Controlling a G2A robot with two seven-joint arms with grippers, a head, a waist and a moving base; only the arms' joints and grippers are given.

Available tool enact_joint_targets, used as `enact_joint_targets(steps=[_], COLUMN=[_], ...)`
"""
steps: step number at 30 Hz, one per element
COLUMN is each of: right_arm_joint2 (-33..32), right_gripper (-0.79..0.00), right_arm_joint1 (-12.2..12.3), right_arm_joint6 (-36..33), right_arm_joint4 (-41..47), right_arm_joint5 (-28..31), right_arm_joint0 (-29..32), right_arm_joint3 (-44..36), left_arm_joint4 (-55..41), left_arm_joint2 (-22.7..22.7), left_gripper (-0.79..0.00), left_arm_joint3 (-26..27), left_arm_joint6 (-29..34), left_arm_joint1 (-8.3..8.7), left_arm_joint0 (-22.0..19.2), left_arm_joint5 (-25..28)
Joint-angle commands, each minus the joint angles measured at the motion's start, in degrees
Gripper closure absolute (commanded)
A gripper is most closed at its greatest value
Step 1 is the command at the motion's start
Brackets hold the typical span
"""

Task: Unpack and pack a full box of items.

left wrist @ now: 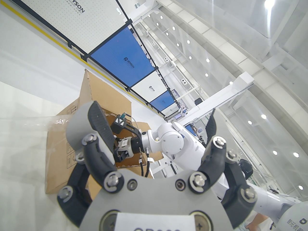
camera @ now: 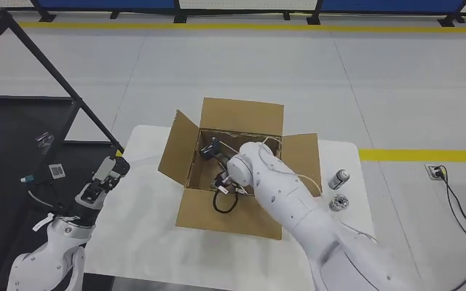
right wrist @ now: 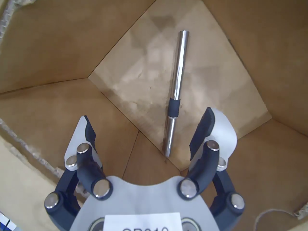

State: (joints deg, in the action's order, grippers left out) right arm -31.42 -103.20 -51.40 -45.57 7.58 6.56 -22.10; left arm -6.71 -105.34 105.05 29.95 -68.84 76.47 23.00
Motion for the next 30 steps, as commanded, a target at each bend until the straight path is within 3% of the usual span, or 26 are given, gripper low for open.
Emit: enact_joint_targets(steps=[1, 8, 19, 24, 30], right_arm_joint2=[0.50, 0.94, 1.74, 1.79, 1.59], right_gripper=[-0.785, -0.785, -0.785, -0.785, -0.785], right_arm_joint1=[-1.14, -3.90, -6.04, -5.95, -4.76], right_arm_joint6=[1.62, 3.04, 4.39, 6.12, 4.06], right_arm_joint4=[-0.02, 0.72, -1.69, -3.56, -5.14], right_arm_joint5=[-0.70, -0.60, -2.50, -3.71, 2.07], right_arm_joint0=[0.19, 0.48, 0.01, -1.58, -5.32], right_arm_joint3=[2.02, 7.21, 8.56, 11.36, 14.33], left_arm_joint4=[0.00, 0.00, 0.00, 0.00, 0.00], left_arm_joint2=[0.00, 0.00, 0.00, 0.00, 0.00], left_gripper=[-0.785, -0.785, -0.785, -0.785, -0.785], left_arm_joint3=[0.00, 0.00, 0.00, 0.00, 0.00], left_arm_joint6=[0.00, 0.00, 0.00, 0.00, 0.00], left_arm_joint1=[0.00, 0.00, 0.00, 0.00, 0.00], left_arm_joint0=[0.00, 0.00, 0.00, 0.00, 0.00], left_arm_joint5=[0.00, 0.00, 0.00, 0.00, 0.00])
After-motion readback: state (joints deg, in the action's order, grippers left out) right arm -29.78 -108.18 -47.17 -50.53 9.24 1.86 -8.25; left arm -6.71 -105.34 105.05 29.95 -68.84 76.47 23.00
